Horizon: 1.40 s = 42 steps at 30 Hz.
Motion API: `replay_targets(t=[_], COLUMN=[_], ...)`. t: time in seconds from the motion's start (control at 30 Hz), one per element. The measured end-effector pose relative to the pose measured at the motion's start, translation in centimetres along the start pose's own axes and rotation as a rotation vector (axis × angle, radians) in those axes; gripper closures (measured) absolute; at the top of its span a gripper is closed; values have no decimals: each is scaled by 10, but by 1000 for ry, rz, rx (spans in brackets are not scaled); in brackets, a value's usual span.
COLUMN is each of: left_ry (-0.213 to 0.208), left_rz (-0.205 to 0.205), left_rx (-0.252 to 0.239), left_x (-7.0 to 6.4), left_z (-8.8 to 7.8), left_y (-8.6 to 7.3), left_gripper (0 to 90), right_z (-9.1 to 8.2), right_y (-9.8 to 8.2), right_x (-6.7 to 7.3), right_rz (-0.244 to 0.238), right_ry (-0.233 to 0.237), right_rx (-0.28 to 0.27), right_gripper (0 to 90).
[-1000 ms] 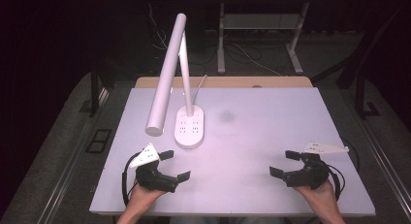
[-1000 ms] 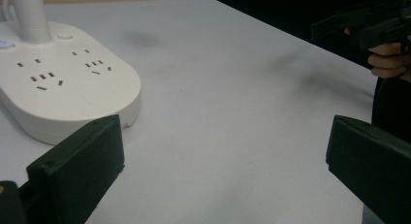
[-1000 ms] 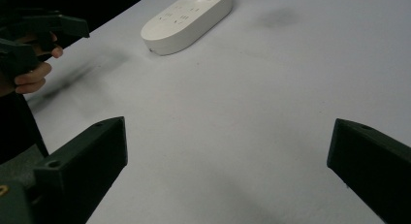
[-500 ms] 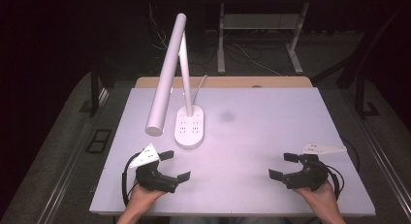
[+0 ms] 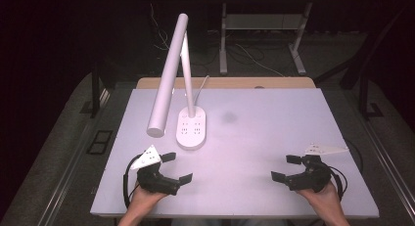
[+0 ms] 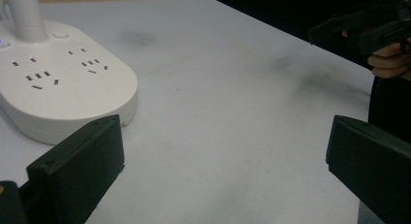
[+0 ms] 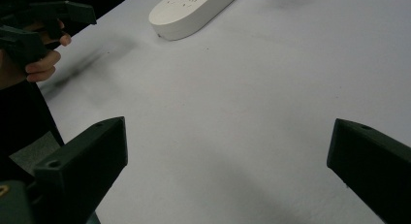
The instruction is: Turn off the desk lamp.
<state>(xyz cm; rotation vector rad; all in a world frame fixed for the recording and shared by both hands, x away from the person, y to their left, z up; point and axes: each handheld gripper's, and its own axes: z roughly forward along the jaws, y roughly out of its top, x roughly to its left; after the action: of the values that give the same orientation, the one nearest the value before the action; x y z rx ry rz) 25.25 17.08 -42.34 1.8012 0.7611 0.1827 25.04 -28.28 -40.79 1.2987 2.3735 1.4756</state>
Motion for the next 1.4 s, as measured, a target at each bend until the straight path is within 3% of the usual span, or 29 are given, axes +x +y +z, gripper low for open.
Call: replay_targets(t=[0.87,1.4], left_ry=[9,9], left_rz=[-5,-9], left_rx=[-5,-11], left_x=[0,0], left_z=[-2,-3], left_y=[0,0], left_gripper=[0,0], right_z=[5,24], right_y=[34,64], right_x=[4,14], right_rz=[-42,-88], right_ry=[7,24], right_rx=[37,83], right_gripper=[9,10])
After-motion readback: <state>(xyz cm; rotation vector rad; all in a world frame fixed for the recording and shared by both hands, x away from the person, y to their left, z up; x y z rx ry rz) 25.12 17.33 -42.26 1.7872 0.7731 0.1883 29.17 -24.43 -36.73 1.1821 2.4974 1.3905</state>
